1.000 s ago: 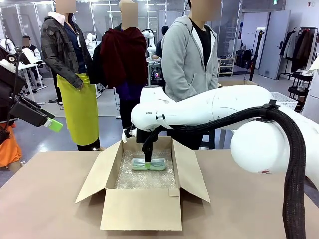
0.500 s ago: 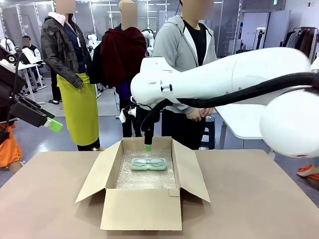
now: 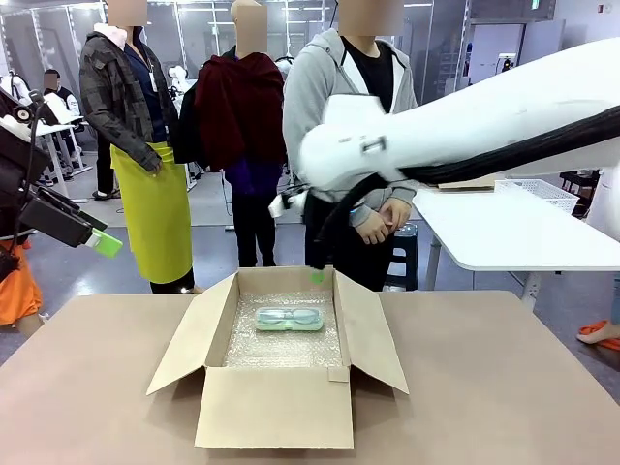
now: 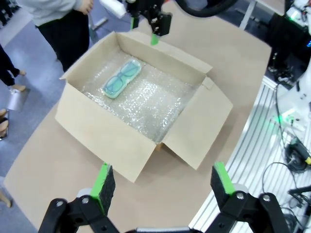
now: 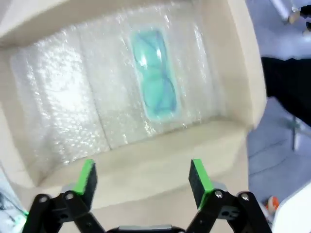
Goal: Pack the glasses set securely to prepare it for shipping.
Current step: Put the Glasses case from the right side of the table into the Package Box.
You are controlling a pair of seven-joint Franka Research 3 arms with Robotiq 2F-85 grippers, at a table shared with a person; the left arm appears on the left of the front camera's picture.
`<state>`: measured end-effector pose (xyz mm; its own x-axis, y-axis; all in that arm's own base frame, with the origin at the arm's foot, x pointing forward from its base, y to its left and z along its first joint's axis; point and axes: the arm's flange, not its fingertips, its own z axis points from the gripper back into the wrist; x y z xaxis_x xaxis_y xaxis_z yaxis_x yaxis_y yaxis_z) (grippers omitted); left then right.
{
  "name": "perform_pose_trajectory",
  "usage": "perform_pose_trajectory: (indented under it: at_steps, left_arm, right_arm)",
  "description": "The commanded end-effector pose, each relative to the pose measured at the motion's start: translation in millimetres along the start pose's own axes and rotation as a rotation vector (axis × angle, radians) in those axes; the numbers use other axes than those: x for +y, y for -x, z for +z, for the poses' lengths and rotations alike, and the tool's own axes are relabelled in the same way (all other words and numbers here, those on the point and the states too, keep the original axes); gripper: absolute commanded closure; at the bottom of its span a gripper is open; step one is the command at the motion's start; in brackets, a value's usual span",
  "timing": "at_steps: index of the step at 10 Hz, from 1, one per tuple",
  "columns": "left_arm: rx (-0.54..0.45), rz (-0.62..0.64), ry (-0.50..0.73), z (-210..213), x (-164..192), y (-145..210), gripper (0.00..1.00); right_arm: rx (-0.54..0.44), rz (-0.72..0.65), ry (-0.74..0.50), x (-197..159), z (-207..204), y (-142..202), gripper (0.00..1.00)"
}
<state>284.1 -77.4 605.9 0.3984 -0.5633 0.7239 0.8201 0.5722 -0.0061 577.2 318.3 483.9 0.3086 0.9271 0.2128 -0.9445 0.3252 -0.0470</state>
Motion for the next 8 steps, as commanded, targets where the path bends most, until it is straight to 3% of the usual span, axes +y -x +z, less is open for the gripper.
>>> perform_pose_trajectory:
  at_steps: [1,2,4,8]
  left_arm:
    - [-0.004,-0.004,0.003,1.0,-0.2,0.2,0.00]
    - [-0.004,-0.004,0.003,1.0,-0.2,0.2,0.00]
    - [-0.004,-0.004,0.003,1.0,-0.2,0.2,0.00]
    - [-0.004,-0.004,0.003,1.0,-0.2,0.2,0.00]
  right_arm:
    - [-0.104,-0.107,0.098,56.4,46.9,86.3,0.05]
    - [-0.125,-0.167,0.131,74.9,82.8,120.6,0.05]
    - [-0.163,-0.375,0.177,99.0,113.4,190.4,0.05]
    - [-0.126,-0.746,0.208,134.6,136.5,286.5,0.05]
